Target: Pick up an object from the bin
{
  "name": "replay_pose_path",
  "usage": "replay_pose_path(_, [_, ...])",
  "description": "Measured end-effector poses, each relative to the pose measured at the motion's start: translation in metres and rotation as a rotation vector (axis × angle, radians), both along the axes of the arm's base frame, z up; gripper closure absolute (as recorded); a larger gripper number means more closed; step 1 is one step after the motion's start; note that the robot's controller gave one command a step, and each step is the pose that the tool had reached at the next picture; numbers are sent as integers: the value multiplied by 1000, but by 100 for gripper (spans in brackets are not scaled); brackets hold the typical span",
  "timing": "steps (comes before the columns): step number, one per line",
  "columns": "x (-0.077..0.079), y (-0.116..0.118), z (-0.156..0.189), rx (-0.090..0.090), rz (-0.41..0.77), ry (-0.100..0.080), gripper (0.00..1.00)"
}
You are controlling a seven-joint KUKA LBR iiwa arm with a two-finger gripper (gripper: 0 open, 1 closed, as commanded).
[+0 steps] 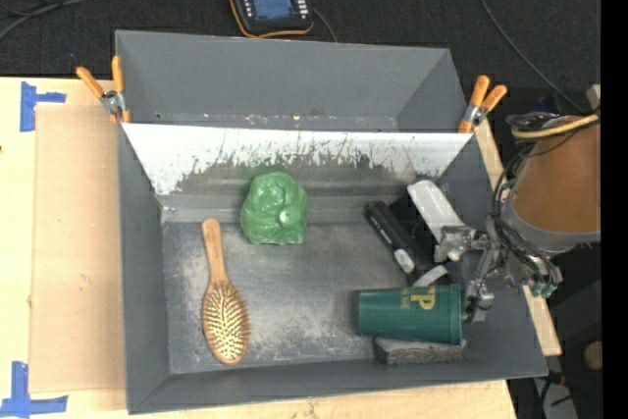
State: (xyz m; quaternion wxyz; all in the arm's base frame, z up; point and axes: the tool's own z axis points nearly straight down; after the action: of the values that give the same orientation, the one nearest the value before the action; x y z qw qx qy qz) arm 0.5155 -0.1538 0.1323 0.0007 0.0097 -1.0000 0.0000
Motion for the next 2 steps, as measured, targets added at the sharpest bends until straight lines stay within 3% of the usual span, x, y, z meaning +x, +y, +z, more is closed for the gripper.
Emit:
replay_pose_path(1, [0,0,0,0,0,0,0])
replay_pose_path(2, [-40,9,71,-1,7,-3,0])
